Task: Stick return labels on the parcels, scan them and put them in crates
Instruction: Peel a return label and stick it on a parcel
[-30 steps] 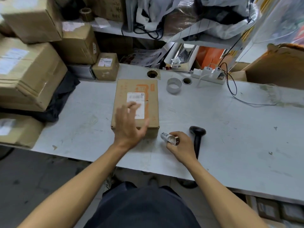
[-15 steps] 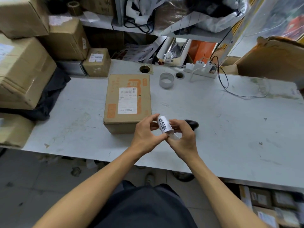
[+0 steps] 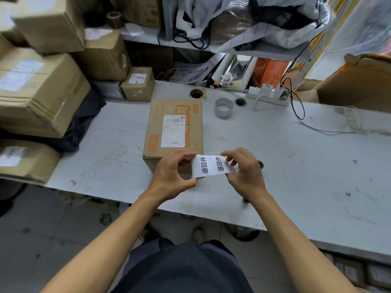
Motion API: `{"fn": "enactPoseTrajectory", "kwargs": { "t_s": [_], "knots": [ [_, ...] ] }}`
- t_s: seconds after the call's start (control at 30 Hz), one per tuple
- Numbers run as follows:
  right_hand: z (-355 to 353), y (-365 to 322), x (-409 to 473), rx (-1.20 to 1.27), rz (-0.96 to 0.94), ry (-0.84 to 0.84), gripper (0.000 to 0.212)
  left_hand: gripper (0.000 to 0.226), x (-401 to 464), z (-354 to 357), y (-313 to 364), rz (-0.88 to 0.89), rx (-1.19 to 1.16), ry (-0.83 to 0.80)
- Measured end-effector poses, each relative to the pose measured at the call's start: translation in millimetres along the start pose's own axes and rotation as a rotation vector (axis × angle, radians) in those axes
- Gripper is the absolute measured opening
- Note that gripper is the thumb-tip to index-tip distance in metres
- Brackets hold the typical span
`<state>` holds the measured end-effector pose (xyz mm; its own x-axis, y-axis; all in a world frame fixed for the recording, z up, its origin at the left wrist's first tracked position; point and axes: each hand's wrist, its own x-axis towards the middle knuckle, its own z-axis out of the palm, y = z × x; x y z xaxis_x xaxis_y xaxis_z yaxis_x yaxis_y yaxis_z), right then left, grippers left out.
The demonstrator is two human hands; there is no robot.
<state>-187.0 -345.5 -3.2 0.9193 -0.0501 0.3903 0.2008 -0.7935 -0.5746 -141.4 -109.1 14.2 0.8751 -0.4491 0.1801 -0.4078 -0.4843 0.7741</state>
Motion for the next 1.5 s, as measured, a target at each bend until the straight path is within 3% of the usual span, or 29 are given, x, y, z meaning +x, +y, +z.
{"fn": "enactPoseTrajectory", "kwargs": {
  "t_s": [0.07, 0.17, 0.27, 0.37, 0.5, 0.63, 0.73, 0.83, 0.97, 1.07, 1.17, 1.27, 1.5],
  "knots": [
    [-1, -8, 5, 0.075, 0.048, -0.098, 0.054, 0.062, -2, -10, -1, 0.012, -0.027, -0.012],
    [-9, -18, 15, 0.218, 0.142, -0.439, 0.06, 0.063, -2, -28, 1, -0.017, -0.104, -0.041],
    [-13, -29, 23, 0.716, 0.342, -0.679, 0.068, 0.066, -1, -43, 9, -0.2, -0.373, -0.109],
    [-10, -40, 30, 1.167, 0.52, -0.681, 0.08, 0.07, 0, -53, 15, -0.311, -0.674, -0.148],
    [-4, -55, 38, 1.21, 0.592, -0.525, 0.018, 0.06, 1, -55, 18, -0.339, -0.938, -0.148],
    [-1, -68, 42, 1.352, 0.602, -0.414, 0.007, 0.052, 6, -45, 21, -0.351, -1.116, -0.086],
    [0, -74, 44, 1.375, 0.625, -0.345, 0.006, 0.064, 10, -37, 21, -0.371, -0.989, 0.033],
    [5, -75, 45, 1.379, 0.696, -0.271, 0.017, 0.04, 11, -29, 25, -0.329, -0.722, 0.064],
    [12, -72, 44, 1.346, 0.769, -0.132, 0.022, 0.021, 18, -19, 17, -0.338, -0.545, 0.113],
    [15, -67, 45, 1.225, 0.791, -0.065, 0.039, 0.026, 20, -16, 10, -0.369, -0.488, 0.13],
    [18, -60, 45, 1.096, 0.792, -0.026, 0.042, 0.044, 22, -20, 17, -0.118, -0.294, 0.206],
    [19, -57, 46, 1.065, 0.779, -0.034, 0.045, 0.049, 31, -19, 20, 0.162, -0.047, 0.147],
    [13, -47, 45, 1.131, 0.695, -0.164, 0.042, 0.043, 42, -18, 16, 0.136, -0.038, 0.166]
  ]
}}
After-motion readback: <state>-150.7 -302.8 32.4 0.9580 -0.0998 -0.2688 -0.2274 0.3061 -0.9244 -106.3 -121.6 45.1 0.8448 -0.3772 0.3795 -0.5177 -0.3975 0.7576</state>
